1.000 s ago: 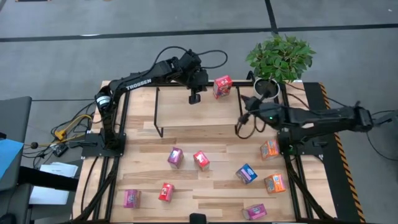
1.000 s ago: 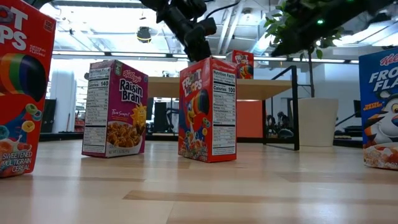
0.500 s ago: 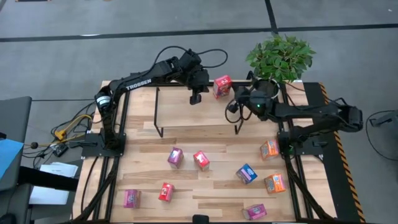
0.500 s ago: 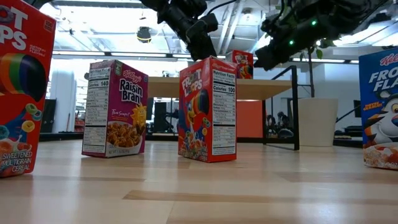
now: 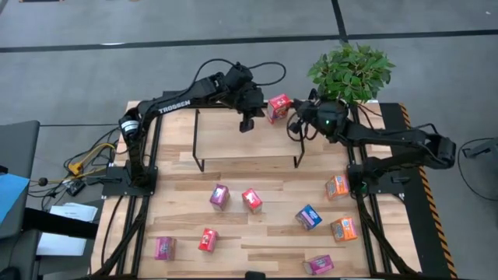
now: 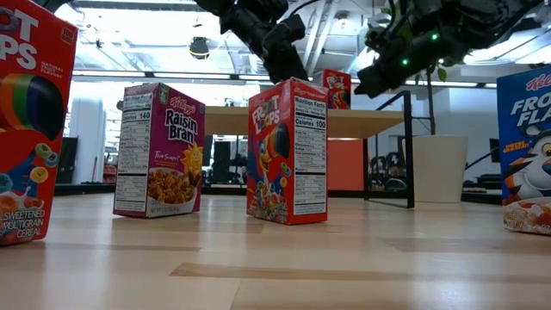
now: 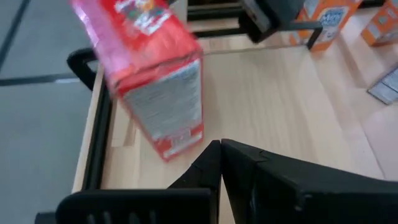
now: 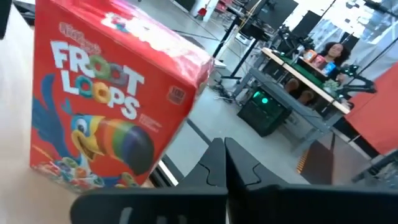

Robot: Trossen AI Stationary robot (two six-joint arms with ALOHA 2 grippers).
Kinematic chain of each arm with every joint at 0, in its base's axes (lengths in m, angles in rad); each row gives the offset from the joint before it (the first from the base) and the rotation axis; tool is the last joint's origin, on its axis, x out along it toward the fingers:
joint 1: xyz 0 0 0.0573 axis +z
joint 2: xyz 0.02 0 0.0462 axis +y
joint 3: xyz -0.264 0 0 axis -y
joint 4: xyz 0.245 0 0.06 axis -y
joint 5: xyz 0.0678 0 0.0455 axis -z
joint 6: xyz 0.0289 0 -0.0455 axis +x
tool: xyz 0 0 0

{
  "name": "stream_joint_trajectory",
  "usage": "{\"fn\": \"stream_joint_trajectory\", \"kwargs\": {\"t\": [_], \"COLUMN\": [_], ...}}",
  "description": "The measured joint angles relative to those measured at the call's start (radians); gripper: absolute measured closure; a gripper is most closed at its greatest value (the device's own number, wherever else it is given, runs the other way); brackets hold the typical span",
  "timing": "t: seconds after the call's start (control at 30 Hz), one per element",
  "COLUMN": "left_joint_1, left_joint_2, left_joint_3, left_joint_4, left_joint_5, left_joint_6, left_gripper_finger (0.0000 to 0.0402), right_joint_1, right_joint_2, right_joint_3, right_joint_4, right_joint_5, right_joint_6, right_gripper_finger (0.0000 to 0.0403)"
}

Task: Stack cereal on shelf
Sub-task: Put the top left red cereal box on the shelf

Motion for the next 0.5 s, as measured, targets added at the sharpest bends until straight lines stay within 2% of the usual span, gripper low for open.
{"fn": "stream_joint_trajectory", "kwargs": {"t": [0.2, 0.37, 0.5], "left_joint_1": [-0.006, -0.003, -0.003], "left_joint_2": [0.002, 0.003, 0.002], "left_joint_3": [-0.069, -0.088, -0.087], "left_joint_4": [0.070, 0.097, 0.115], "left_joint_5": [-0.037, -0.069, -0.072], "left_joint_6": [-0.008, -0.028, -0.023], "left_gripper_finger": [0.0401, 0.0401, 0.0401], "right_joint_1": [-0.041, -0.052, -0.052], "right_joint_2": [0.000, 0.000, 0.000], "right_joint_3": [0.000, 0.000, 0.000], "right_joint_4": [0.007, 0.009, 0.008], "right_joint_5": [-0.077, -0.158, -0.162], "right_joint_6": [0.003, 0.003, 0.003], "right_gripper_finger": [0.0381, 0.0395, 0.0394]}}
